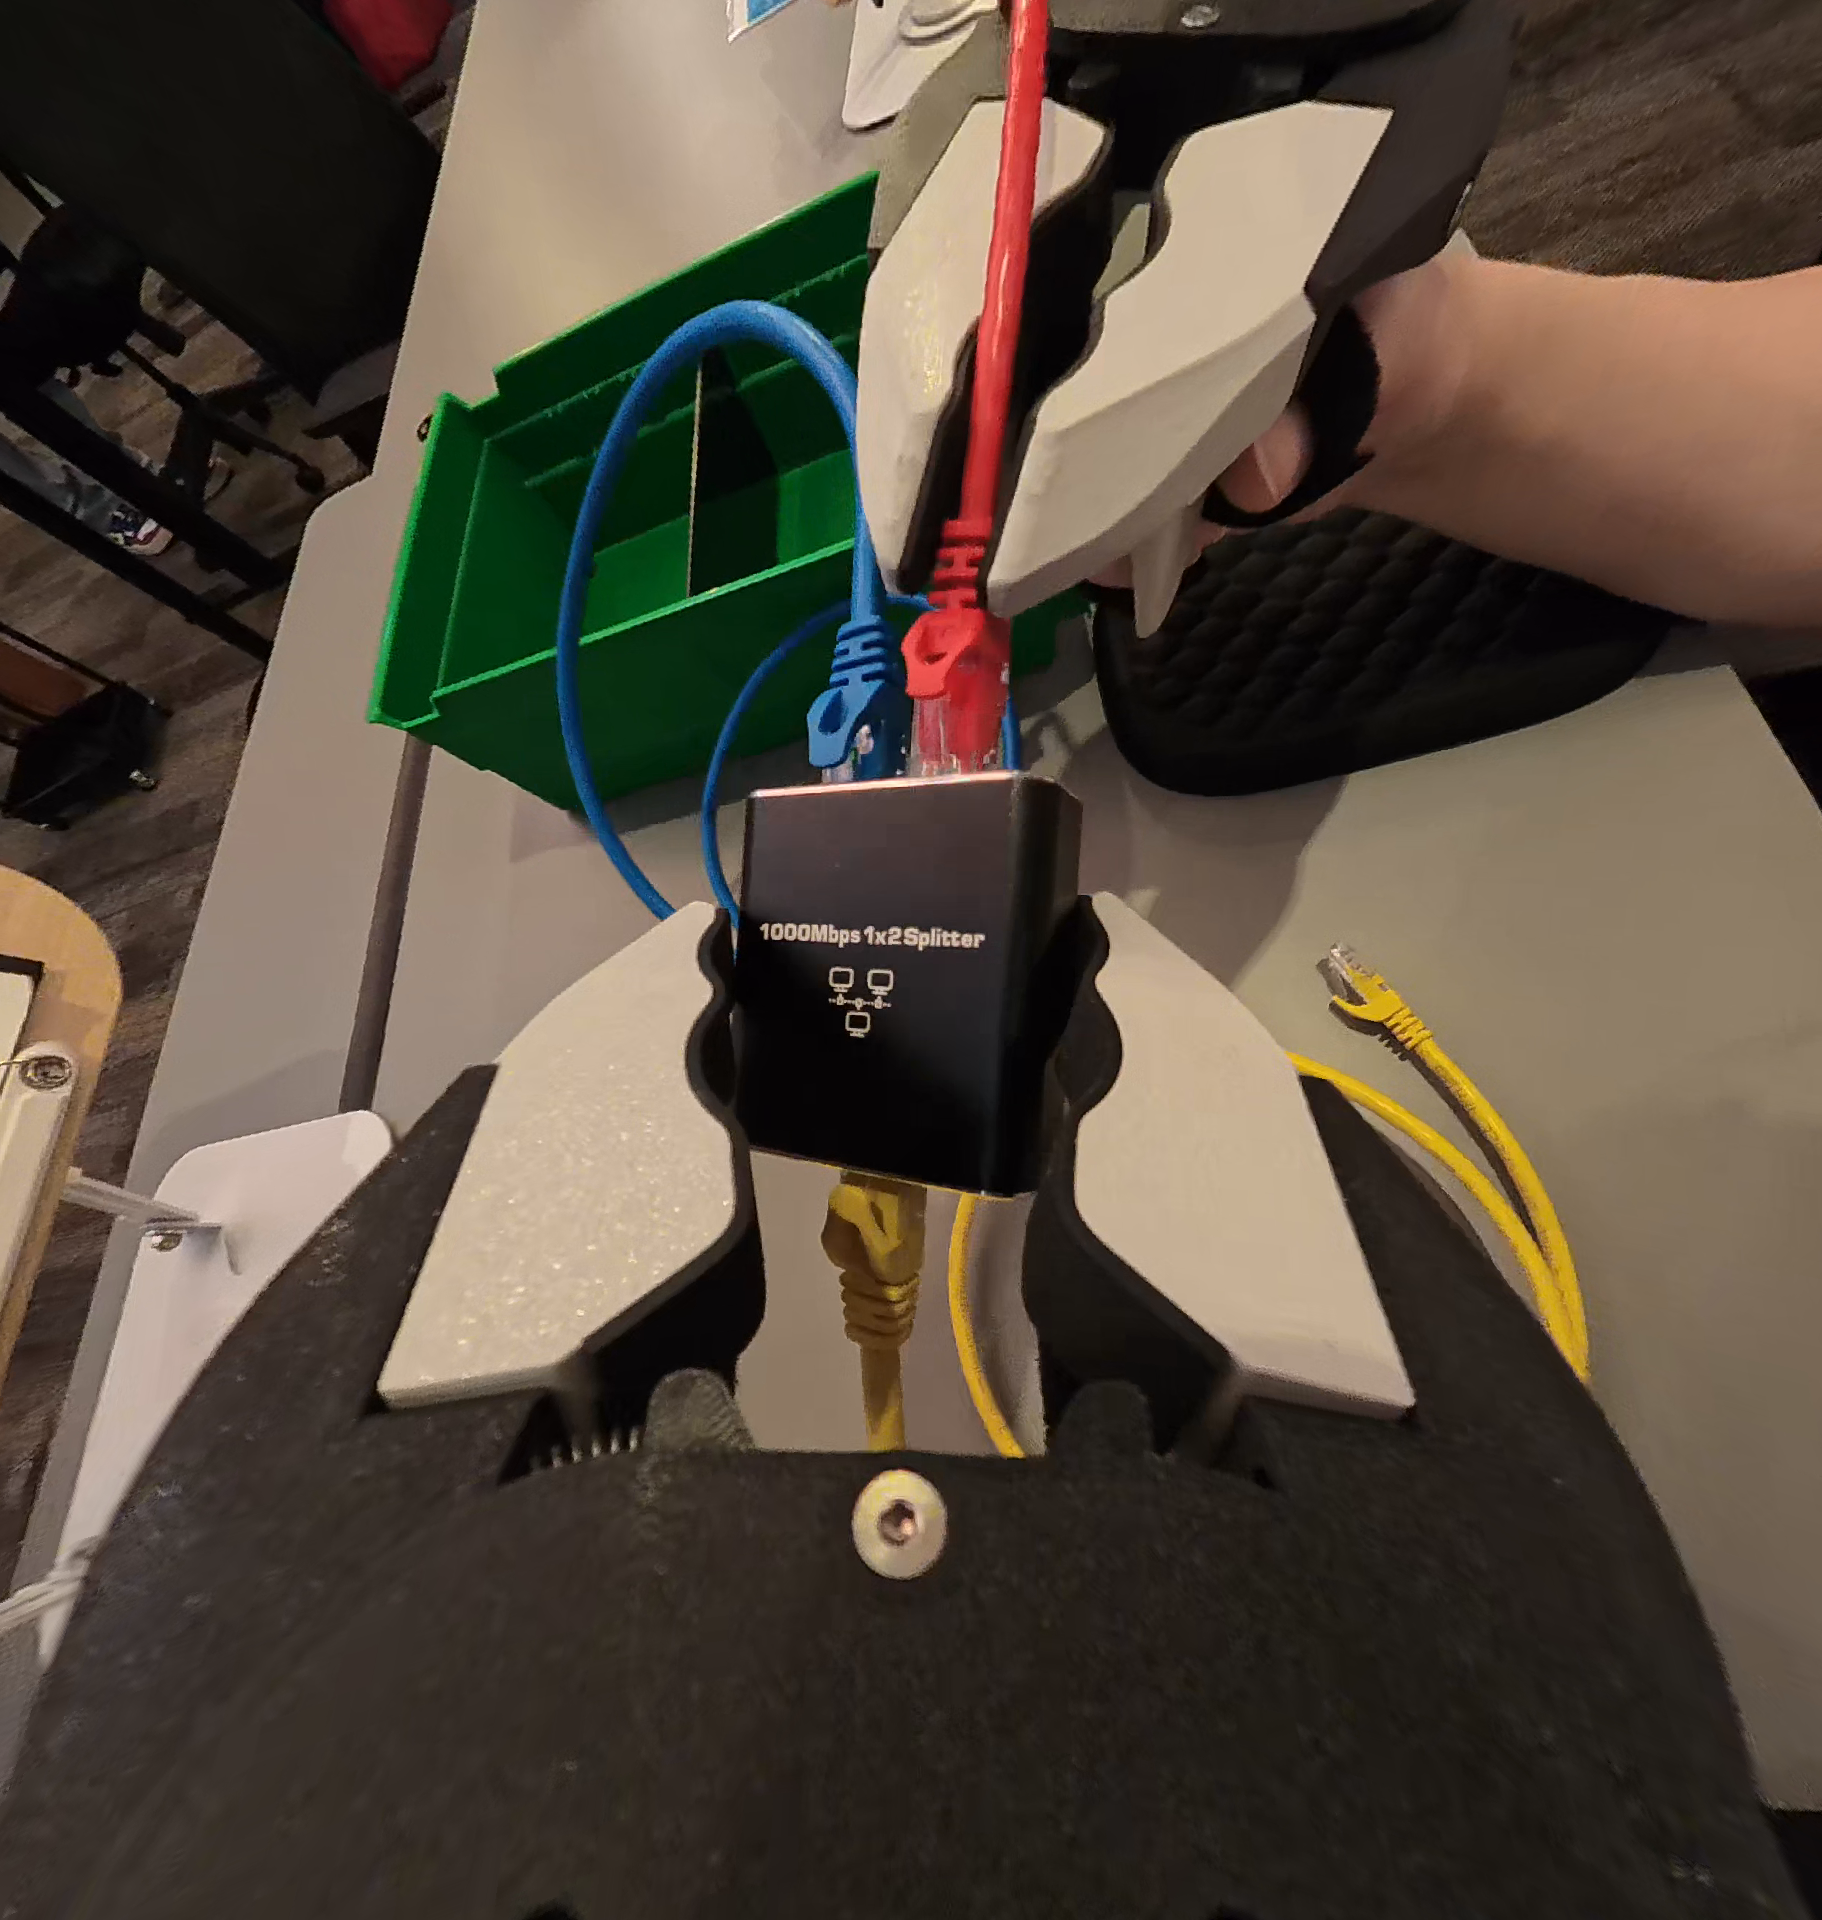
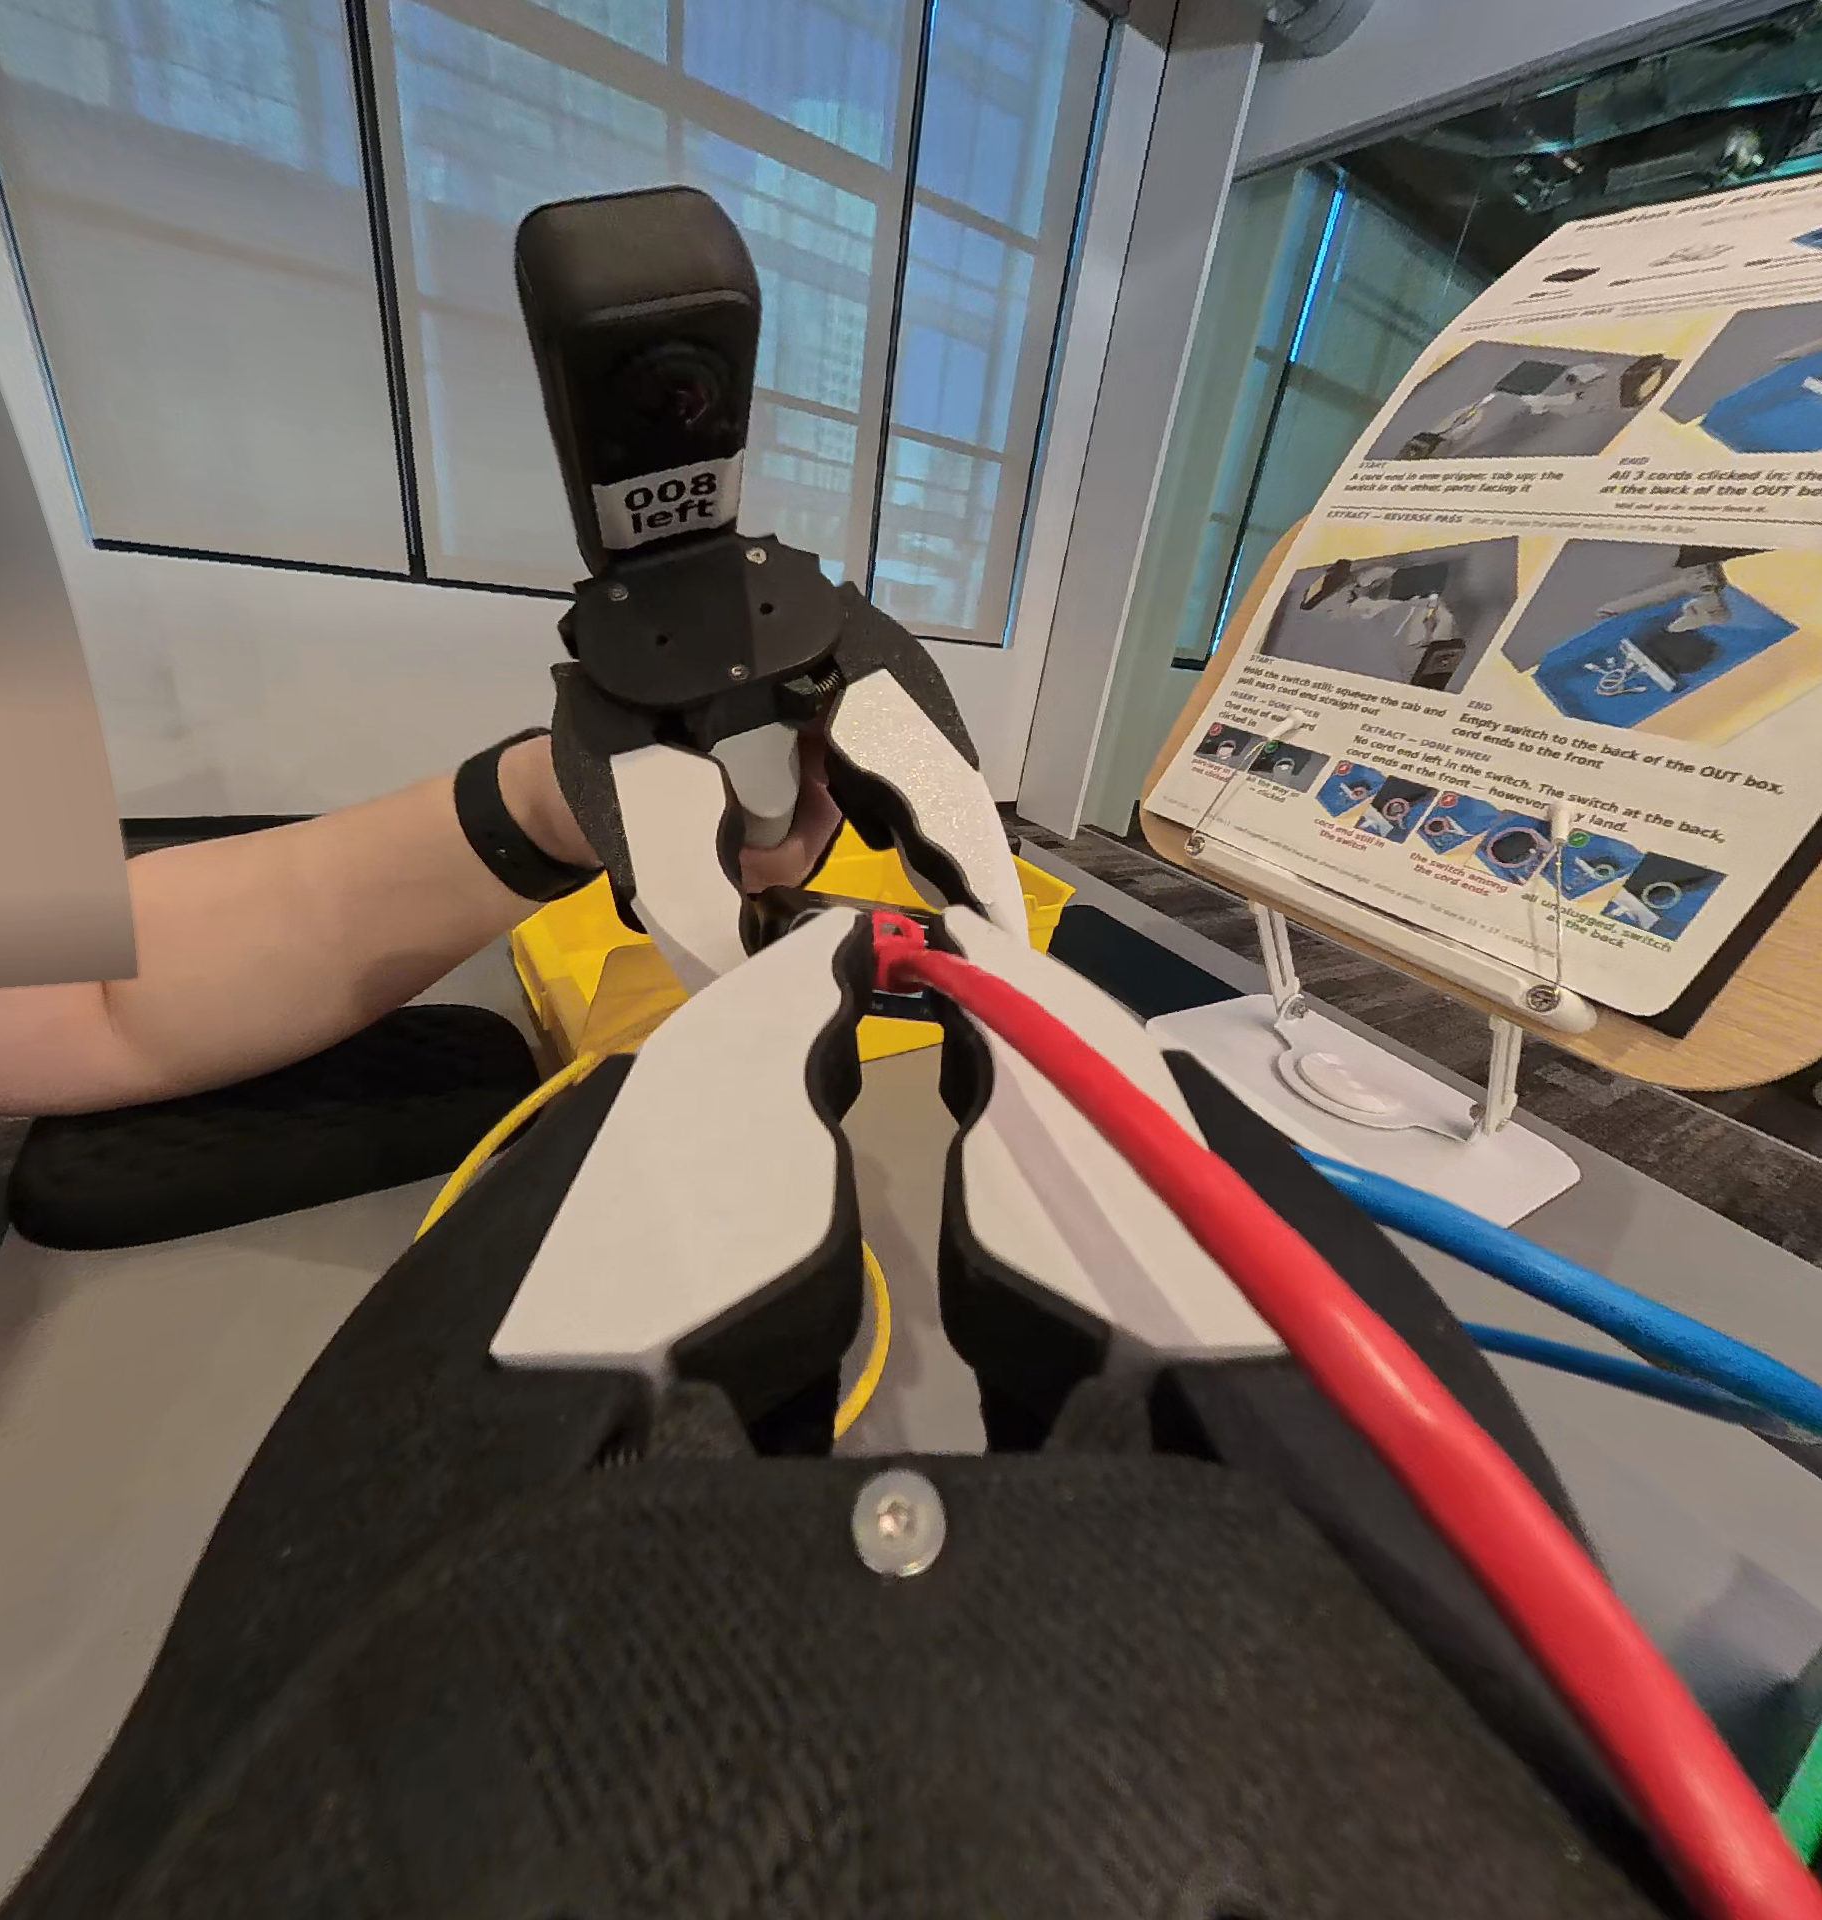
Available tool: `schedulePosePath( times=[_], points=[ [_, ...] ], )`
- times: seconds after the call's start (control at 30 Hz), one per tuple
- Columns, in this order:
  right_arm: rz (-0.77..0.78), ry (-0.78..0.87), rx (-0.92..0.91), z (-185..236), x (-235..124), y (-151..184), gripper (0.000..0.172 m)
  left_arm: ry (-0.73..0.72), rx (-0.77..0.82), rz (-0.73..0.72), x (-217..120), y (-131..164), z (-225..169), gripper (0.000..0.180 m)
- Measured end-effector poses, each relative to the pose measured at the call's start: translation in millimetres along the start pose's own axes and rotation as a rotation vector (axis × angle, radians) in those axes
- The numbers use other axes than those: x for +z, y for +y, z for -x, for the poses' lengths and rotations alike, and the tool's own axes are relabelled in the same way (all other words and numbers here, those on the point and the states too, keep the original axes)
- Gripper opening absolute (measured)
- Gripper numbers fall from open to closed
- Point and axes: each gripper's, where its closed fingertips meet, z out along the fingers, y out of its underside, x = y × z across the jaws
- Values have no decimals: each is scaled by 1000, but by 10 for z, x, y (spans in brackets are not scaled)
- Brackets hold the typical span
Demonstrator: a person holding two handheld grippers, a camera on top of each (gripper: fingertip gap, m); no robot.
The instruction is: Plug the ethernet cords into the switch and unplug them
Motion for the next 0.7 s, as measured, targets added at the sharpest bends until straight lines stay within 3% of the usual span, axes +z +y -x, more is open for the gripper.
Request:
schedulePosePath(
  times=[0.37, 0.7],
  points=[
    [-93, 26, 47, 7, 23, -86, 10, 9, -42, -100, -110, -127, 31, 60],
    [-68, -15, 94, 27, 20, -68, 11, -87, 53, -37, -159, -138, 62, 59]
  ],
)
